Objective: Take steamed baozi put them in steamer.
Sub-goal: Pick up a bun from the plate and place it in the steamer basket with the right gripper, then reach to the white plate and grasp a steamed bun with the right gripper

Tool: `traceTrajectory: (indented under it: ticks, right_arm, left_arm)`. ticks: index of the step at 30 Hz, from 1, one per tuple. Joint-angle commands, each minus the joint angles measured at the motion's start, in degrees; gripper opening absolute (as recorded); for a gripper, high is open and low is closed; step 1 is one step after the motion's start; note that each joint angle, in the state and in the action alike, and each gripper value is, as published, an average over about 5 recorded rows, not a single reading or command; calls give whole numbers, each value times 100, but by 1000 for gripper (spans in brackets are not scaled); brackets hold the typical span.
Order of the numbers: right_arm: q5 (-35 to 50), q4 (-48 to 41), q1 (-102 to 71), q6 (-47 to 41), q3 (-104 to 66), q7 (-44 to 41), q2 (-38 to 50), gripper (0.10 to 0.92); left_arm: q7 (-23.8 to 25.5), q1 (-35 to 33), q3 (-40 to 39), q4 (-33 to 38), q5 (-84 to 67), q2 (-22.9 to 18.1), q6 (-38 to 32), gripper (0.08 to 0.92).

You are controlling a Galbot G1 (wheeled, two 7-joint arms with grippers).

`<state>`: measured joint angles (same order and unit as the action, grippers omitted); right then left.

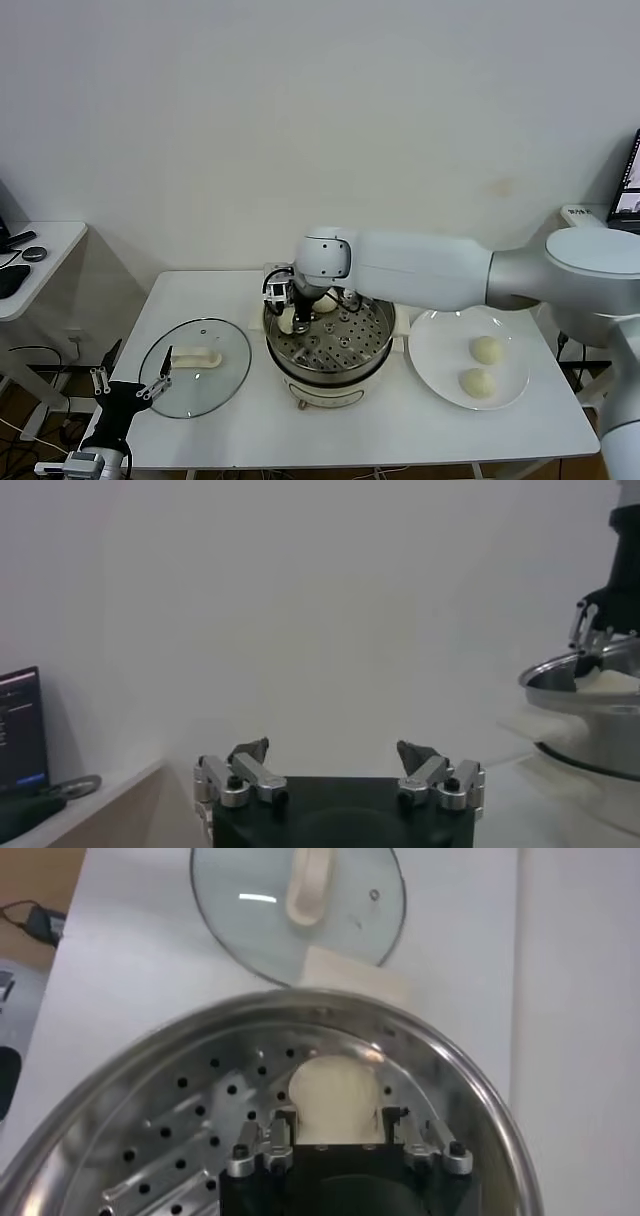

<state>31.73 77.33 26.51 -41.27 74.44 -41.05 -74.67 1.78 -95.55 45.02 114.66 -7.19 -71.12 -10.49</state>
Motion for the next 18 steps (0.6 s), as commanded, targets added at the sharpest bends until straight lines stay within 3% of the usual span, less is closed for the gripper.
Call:
traceTrajectory:
  ticks: [1, 8, 18]
  right_arm:
    - [-94, -7, 35, -42, -21, -319, -29, 617]
    - [-194, 502, 838, 111, -90, -1249, 703, 800]
    - [-1338, 1700, 1923, 1756, 384, -2978, 3255, 823]
  left_arm:
    - [4, -5, 6, -2, 0, 4, -5, 823]
    - [12, 1, 36, -21, -17, 56, -11, 823]
    - [32, 46, 7, -190, -83, 234, -100, 823]
